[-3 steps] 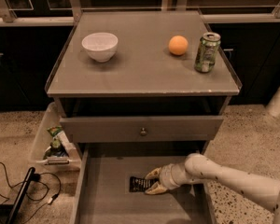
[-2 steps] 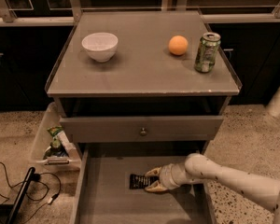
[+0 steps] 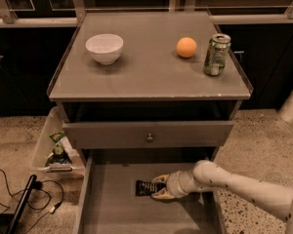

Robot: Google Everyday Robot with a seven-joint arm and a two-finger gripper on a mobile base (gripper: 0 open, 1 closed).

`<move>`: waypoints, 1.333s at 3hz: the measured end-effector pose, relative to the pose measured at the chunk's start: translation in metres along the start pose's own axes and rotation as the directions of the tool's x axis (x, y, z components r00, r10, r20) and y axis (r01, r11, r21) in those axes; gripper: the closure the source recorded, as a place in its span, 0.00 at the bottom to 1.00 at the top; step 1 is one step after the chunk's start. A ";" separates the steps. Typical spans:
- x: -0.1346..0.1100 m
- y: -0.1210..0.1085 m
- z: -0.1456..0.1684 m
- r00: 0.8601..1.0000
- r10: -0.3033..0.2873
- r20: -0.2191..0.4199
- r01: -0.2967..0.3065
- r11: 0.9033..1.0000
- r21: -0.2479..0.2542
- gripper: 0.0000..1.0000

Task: Pick rxbar chocolate from middle drawer and place on counter

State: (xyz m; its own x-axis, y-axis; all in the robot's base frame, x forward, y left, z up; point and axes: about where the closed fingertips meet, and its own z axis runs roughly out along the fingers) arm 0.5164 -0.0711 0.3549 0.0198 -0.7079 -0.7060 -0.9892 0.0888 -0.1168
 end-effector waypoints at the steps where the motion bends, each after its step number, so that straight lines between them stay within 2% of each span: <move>1: -0.015 0.006 -0.013 0.999 -0.002 0.035 0.003 1.000 -0.009 1.00; 3: -0.044 0.007 -0.054 0.996 -0.041 0.078 0.039 0.999 0.035 1.00; 4: -0.044 0.007 -0.055 0.996 -0.041 0.079 0.039 0.999 0.036 0.81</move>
Offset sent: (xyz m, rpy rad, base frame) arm -0.0182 -0.0111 0.0882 0.0804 -0.0806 0.0190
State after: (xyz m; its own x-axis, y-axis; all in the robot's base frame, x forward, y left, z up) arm 0.5004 -0.0776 0.4238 0.0720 -0.6537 -0.7533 -0.9818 0.0864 -0.1689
